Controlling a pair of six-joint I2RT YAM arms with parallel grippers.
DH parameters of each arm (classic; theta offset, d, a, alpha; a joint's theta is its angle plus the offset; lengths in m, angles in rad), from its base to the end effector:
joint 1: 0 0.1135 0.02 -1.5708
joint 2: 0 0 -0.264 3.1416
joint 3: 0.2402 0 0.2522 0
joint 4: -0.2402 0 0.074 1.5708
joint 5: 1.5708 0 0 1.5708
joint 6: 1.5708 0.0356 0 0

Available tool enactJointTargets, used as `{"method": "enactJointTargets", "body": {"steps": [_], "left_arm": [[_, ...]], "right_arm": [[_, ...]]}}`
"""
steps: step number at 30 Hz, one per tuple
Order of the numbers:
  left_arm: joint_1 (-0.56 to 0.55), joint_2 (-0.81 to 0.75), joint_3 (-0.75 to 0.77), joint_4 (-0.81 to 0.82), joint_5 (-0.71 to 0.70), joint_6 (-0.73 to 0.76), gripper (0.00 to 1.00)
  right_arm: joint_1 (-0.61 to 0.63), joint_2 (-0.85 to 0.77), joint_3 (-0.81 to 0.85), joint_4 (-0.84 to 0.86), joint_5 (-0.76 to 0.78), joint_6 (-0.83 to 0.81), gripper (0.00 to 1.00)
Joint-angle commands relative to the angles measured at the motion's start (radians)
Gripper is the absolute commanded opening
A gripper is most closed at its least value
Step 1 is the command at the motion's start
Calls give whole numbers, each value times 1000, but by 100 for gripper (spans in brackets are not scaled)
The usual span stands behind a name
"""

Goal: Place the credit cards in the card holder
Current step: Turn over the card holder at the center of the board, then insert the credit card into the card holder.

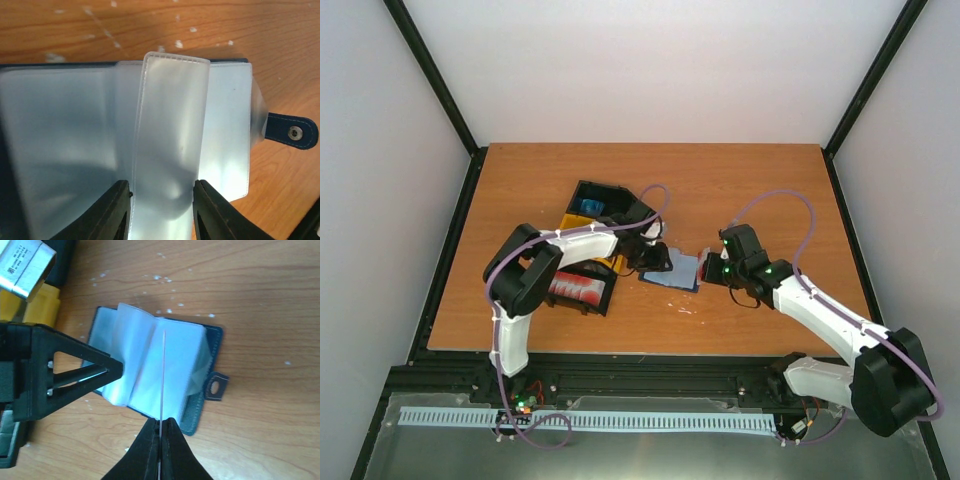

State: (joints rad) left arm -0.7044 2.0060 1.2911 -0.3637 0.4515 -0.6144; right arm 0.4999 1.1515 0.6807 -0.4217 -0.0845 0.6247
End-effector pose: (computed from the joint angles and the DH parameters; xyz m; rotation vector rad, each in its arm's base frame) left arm 0.2991 -0.2746 0.1442 0.2946 2.8602 -0.9628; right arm 0.1976 0.1113 0.2117 0.1212 2.5496 0.5713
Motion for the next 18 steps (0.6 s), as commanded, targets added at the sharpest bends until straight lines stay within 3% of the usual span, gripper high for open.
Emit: {"method": "enactJointTargets", "body": {"steps": [1,5,10,18], "left_arm": [[-3,-83,-12,-99,-175,-1,37],[-2,-124,-36,-138,-262,-18,38],[-1,-167,-56,-132,-260,-8,39],[2,-174,-28,-148,-259,7,43]], "right_arm": [[5,-4,-11,103,-93,-2,3],[4,23,-26,174,-144,24,3],[5,69,-34,238,-181,61,3],[6,180,-43,261,-103,172,3]]}}
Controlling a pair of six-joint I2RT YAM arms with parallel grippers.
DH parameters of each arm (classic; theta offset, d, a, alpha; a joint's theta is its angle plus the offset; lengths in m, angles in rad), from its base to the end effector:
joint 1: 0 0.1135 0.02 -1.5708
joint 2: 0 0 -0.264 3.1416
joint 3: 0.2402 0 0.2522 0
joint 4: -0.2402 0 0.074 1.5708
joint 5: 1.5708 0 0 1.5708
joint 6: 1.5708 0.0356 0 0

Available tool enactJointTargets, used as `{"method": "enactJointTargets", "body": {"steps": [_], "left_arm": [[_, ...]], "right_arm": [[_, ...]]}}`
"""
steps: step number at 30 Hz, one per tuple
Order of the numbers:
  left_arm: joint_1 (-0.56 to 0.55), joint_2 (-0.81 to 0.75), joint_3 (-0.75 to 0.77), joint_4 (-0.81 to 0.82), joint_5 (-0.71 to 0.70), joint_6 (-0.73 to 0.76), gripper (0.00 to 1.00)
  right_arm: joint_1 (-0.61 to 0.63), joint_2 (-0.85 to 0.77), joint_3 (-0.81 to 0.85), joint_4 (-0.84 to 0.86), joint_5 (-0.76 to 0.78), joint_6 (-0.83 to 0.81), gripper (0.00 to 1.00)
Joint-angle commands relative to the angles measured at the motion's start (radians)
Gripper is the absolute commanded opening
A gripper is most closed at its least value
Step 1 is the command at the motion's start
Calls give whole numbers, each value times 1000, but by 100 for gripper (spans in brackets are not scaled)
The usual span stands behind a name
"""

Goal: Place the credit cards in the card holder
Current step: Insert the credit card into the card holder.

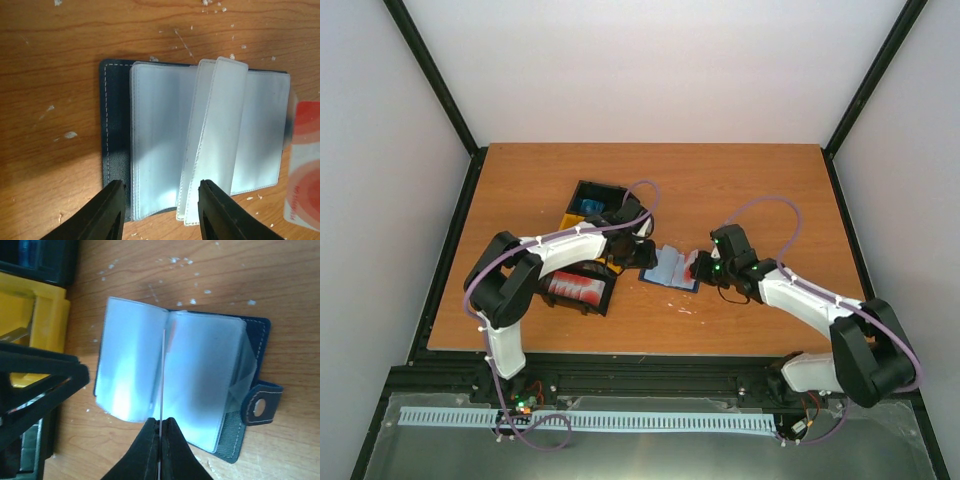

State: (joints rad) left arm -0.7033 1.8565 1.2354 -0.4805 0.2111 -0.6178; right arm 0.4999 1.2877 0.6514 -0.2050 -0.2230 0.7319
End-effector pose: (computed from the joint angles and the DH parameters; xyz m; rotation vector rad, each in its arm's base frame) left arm 0.2833 -0.2500 0.1760 0.1923 2.8212 -0.6510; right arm 0.2169 0.1274 0.1886 0.1873 2.5506 0.7971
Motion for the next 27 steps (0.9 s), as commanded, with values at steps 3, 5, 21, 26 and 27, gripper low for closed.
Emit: {"method": "enactJointTargets", "body": {"steps": [3,5,21,26,27], "left_arm": [[4,-28,32,-39,-25,16,45],[5,-30,35,-43,-29,20,46],[16,-58,38,-23,-30,10,47],[16,-42,30,18,28,18,47],[16,-35,33,22,33,23,47]], "right_arm": [[14,91,-10,103,2,62,3],[27,122,-1,148,-18,52,3],[69,255,44,253,-21,61,3],[69,195,-10,243,87,93,3],[69,180,-24,244,108,100,3]]}}
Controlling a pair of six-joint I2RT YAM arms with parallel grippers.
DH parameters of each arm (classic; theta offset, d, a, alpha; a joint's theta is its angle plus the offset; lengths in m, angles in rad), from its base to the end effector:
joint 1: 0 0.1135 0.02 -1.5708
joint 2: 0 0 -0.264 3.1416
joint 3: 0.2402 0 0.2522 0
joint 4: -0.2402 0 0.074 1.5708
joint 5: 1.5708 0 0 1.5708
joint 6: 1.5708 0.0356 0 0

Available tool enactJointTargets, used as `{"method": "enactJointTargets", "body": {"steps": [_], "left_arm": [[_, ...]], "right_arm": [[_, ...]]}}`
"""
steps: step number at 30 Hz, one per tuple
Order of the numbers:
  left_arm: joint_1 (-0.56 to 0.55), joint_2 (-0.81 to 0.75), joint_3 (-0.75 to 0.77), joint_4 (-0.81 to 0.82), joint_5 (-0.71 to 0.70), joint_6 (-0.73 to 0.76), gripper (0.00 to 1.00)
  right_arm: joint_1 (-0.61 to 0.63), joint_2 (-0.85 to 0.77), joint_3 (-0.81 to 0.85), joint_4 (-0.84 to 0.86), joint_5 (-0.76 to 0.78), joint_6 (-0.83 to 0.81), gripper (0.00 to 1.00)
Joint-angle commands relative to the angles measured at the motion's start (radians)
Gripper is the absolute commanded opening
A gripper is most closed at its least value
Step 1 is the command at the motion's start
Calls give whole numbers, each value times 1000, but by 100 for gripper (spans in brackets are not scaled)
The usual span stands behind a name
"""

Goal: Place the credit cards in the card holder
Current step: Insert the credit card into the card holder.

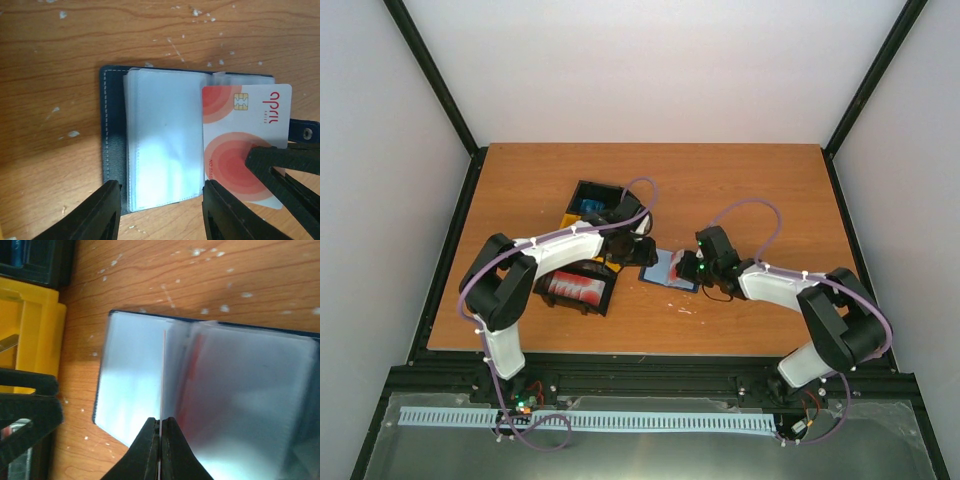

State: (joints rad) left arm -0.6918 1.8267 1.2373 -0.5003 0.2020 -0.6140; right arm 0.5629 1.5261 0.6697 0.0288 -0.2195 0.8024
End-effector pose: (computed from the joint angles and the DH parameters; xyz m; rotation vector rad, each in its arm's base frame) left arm 0.2836 -0.2442 0.1861 0.1791 2.8046 -0.6448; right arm 0.2391 0.1600 0.1514 0.1973 2.5621 0.8507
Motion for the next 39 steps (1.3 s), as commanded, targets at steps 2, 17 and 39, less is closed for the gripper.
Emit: {"method": "enactJointTargets", "body": {"steps": [2,17,39], "left_arm": [[5,13,40,52,60,37,46],[5,129,66,-57,-87,27,46],[5,170,62,-78,-53,34,14]], "right_arm": [[6,-84,-69,19,132,42,3],[1,-31,-134,179,86,124,3],[-21,146,-199,480,-61,276,3]]}}
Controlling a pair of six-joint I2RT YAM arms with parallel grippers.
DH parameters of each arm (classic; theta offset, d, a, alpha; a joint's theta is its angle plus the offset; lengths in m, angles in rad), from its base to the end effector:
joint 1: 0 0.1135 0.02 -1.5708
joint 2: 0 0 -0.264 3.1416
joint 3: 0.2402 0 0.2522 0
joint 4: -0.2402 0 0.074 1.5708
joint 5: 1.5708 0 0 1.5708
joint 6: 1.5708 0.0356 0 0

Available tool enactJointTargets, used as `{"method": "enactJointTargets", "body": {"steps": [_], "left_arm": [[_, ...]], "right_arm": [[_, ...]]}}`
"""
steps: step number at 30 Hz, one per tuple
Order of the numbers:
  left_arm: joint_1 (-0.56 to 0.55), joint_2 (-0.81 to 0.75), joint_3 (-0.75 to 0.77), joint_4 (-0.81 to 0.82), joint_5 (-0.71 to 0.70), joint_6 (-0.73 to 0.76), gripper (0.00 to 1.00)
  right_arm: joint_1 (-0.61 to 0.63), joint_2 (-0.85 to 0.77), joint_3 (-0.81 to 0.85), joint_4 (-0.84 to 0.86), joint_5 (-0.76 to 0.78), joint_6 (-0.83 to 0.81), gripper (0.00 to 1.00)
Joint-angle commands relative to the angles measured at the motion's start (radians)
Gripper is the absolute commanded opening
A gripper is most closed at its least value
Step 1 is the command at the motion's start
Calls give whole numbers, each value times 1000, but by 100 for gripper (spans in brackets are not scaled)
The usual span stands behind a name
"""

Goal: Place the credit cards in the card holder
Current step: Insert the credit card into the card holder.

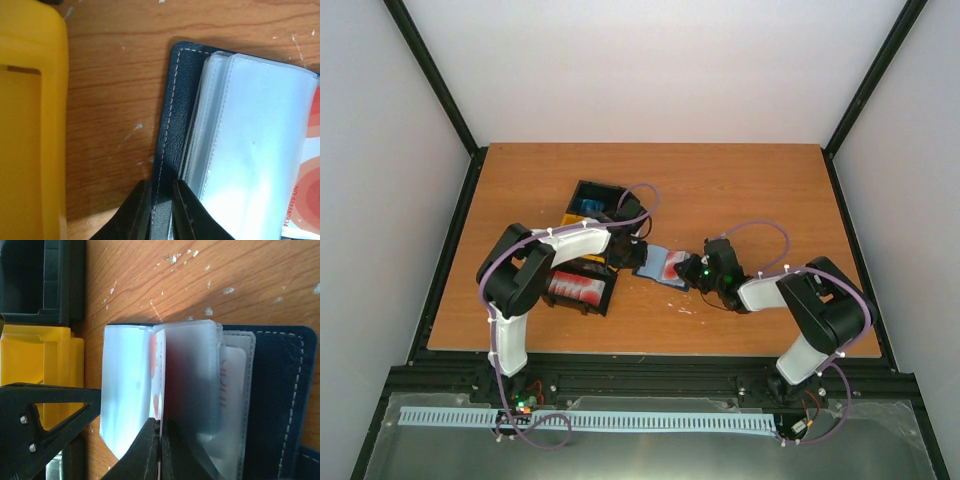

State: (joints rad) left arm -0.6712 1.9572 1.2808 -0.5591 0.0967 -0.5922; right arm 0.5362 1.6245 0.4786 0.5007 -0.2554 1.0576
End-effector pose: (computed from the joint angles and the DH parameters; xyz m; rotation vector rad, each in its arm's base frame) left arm 0.2986 -0.2416 0.1481 0.1383 2.8973 -0.4031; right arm 0.2331 0.1490 0.1135 0.4788 2.4021 1.0916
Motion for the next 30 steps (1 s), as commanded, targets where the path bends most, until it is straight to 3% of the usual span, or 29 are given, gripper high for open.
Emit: {"method": "enactJointTargets", "body": {"steps": [1,16,22,30], "left_arm": [[-16,40,18,-19,53,14,14],[-16,37,16,-26,33,41,13],[-19,15,-8,-4,109,80,10],[-19,16,1,-24,102,62,10]], "right_arm": [[7,53,-7,11,-26,22,3],[-35,-16,-43,64,-47,134,3],[-39,-73,-40,7,-22,102,3],[-39,-90,-38,-72,14,3,3]]}}
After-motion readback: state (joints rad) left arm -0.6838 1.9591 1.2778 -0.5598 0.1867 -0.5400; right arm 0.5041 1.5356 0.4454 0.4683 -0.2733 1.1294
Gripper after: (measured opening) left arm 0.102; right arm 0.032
